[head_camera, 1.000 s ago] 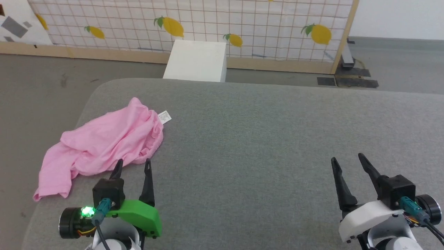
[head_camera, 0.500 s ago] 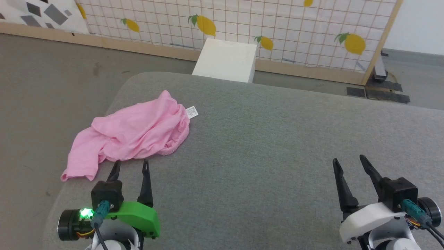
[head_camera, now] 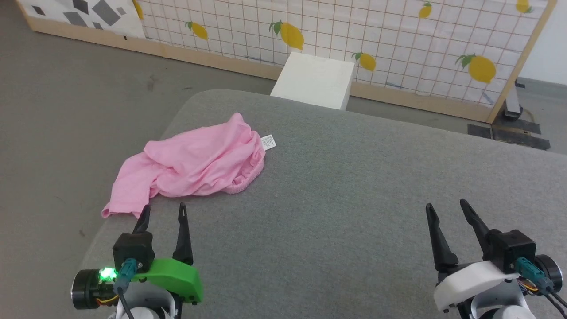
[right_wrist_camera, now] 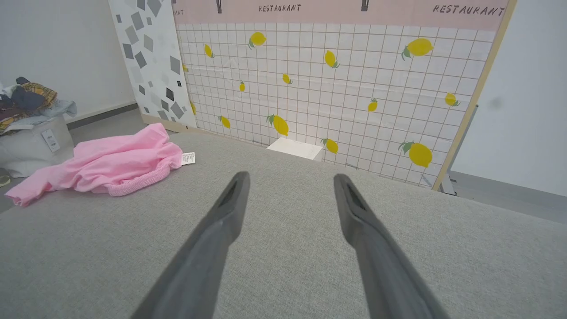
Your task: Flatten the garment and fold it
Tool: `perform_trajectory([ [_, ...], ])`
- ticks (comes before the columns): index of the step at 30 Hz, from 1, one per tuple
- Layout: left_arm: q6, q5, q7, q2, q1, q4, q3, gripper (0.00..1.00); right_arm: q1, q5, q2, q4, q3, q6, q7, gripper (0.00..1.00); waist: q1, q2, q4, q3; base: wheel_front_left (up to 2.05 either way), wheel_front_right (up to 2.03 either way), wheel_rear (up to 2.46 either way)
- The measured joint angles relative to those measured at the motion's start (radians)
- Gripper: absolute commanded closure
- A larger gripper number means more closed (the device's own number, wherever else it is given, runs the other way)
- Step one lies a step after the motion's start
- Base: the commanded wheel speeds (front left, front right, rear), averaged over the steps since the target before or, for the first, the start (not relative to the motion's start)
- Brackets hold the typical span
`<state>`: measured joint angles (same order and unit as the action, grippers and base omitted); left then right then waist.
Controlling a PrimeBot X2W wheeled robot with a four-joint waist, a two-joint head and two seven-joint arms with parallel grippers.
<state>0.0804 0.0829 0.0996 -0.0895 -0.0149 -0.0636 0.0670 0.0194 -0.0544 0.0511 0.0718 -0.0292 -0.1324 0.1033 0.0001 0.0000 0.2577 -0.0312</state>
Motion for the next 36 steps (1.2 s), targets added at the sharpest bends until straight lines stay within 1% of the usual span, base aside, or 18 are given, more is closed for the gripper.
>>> perform_trajectory([
  [16,0.028,0.025,0.030,-0.009,0.000,-0.012,0.020,0.00,0.000,-0.010,0.000,0.015,-0.009,0.000,0.031,0.00,0.0000,0.0000,0.063,-0.006,0.00,0.00,0.00],
  [30,0.061,0.059,0.061,-0.018,0.000,-0.032,0.042,0.00,0.000,-0.027,0.000,0.038,-0.016,0.000,0.063,0.00,0.0000,0.0000,0.131,-0.007,0.00,0.00,0.00],
  [36,0.076,0.068,0.073,-0.031,0.000,-0.040,0.046,0.00,0.000,-0.035,0.000,0.048,-0.014,0.000,0.075,0.00,-0.0001,0.0000,0.155,-0.014,0.00,0.00,0.00],
])
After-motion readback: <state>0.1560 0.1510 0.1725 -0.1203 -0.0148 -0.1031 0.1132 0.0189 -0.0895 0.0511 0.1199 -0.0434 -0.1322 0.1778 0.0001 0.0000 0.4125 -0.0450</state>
